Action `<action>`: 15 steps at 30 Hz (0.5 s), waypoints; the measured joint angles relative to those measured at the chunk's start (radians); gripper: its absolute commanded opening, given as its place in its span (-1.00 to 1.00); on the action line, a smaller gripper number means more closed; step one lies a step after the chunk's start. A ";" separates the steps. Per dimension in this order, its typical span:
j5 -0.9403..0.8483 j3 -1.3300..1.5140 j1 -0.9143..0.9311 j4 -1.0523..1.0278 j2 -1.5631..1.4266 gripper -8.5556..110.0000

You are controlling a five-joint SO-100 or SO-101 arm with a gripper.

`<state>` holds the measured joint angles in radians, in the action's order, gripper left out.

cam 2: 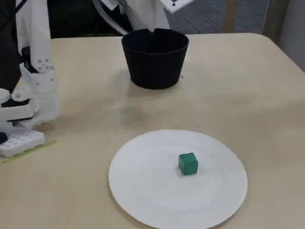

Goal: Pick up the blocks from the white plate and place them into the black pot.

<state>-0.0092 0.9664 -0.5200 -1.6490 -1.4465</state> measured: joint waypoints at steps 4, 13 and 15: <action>-0.054 0.040 0.204 -0.006 -0.087 -0.90; -0.265 0.732 0.719 0.255 -0.617 -0.90; -0.290 0.923 0.753 0.353 -0.696 -0.90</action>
<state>-0.2991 1.8899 0.2332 -1.2962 -2.1430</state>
